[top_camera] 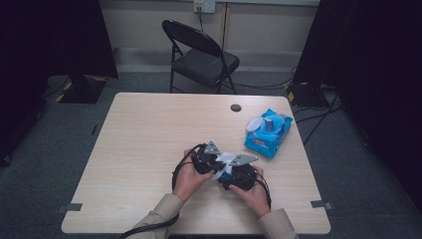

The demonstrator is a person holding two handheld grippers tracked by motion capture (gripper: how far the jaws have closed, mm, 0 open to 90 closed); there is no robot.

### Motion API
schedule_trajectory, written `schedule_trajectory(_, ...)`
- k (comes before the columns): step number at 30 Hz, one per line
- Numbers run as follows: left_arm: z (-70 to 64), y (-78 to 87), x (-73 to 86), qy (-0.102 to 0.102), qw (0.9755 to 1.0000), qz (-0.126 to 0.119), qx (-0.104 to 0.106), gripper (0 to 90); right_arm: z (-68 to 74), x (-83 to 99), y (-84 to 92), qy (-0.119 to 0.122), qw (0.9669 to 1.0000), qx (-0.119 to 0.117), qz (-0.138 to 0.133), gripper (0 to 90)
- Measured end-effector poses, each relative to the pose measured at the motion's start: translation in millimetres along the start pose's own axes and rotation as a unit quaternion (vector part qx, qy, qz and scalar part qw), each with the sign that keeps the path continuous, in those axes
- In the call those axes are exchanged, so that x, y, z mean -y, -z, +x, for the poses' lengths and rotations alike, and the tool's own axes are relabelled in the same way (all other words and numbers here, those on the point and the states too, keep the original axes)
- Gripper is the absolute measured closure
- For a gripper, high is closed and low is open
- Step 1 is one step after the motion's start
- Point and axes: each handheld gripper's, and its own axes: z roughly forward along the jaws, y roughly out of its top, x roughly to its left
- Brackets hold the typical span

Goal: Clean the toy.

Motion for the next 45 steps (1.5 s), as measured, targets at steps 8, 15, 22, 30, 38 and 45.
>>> schedule_trajectory(8, -7.8, -8.7, 1.2, 0.007, 0.9996, 0.006, 0.027, 88.8, 0.0, 0.0, 0.0, 0.000, 1.0000, 0.000, 0.000, 25.9)
schedule_trajectory(15, -6.5, -10.9, 3.0, 0.006, 0.9995, 0.003, 0.030, 88.7, 0.0, 0.0, 0.0, -0.001, 1.0000, 0.000, 0.000, 25.9)
schedule_trajectory(22, -4.0, -6.2, 2.1, -0.014, 0.9999, 0.005, 0.007, 88.6, 0.0, 0.0, 0.0, -0.001, 1.0000, 0.000, 0.000, 25.9)
schedule_trajectory(30, 7.6, 2.8, 3.5, 0.000, 0.9999, -0.010, -0.012, 88.4, -0.1, 0.0, 0.0, 0.000, 1.0000, 0.000, 0.000, 25.9)
schedule_trajectory(38, 14.4, 4.2, 3.6, 0.014, 0.9997, -0.020, -0.009, 88.4, 0.0, 0.0, 0.0, 0.000, 1.0000, 0.000, 0.000, 25.9)
schedule_trajectory(45, 15.7, 6.4, 4.2, 0.015, 0.9995, -0.024, -0.011, 88.4, -0.1, 0.0, 0.0, 0.000, 1.0000, -0.001, 0.000, 25.9)
